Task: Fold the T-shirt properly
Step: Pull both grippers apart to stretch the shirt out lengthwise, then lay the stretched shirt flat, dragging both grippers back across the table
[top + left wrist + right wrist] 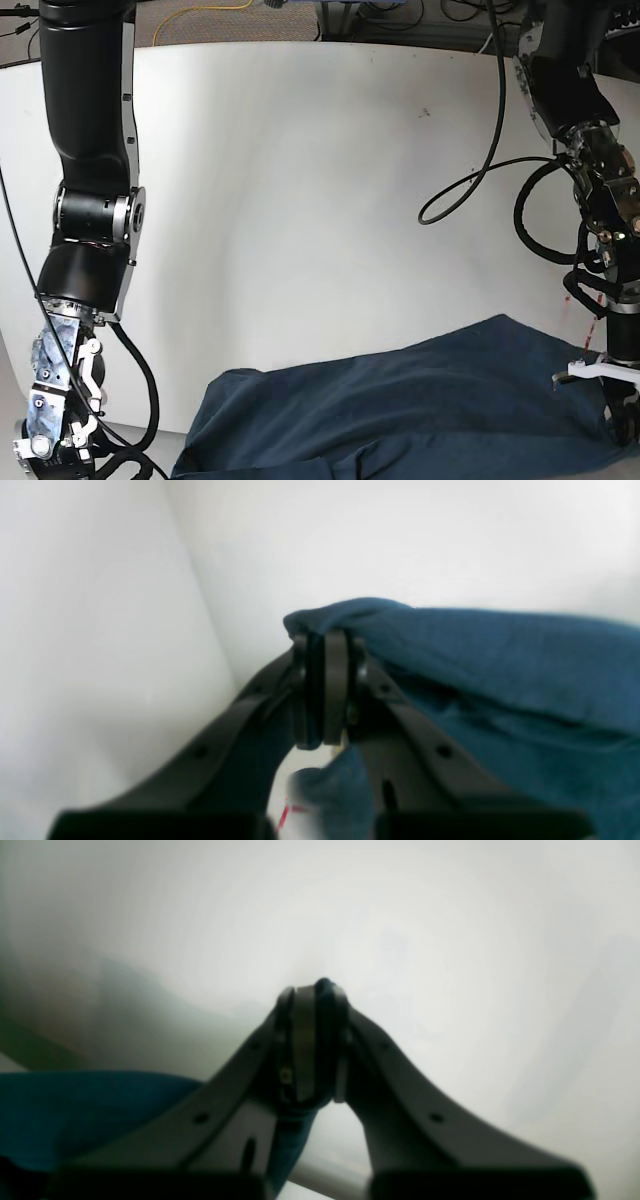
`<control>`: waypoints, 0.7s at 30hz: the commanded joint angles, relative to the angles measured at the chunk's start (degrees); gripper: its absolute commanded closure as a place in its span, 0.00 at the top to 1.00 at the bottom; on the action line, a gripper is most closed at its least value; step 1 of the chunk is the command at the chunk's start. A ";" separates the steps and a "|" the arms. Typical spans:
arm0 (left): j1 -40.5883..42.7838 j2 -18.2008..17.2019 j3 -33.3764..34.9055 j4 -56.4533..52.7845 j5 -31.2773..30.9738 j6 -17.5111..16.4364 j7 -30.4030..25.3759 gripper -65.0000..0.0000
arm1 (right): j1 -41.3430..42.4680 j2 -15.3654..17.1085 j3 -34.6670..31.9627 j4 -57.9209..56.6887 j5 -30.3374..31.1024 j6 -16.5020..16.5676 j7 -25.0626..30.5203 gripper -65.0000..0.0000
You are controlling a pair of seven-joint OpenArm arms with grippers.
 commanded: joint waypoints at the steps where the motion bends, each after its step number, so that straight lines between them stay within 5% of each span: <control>1: -0.87 -0.54 0.01 0.75 0.16 0.45 0.32 0.00 | 2.16 0.42 0.14 0.68 0.37 -0.44 1.53 0.01; 8: 5.37 -0.27 0.71 0.75 0.16 0.45 0.67 0.00 | -4.00 3.23 1.90 3.50 0.37 -0.35 -2.42 0.01; 21: 29.72 -0.27 -1.04 0.93 0.16 0.45 0.67 0.00 | -32.30 3.50 12.45 14.40 0.37 0.09 -3.65 0.01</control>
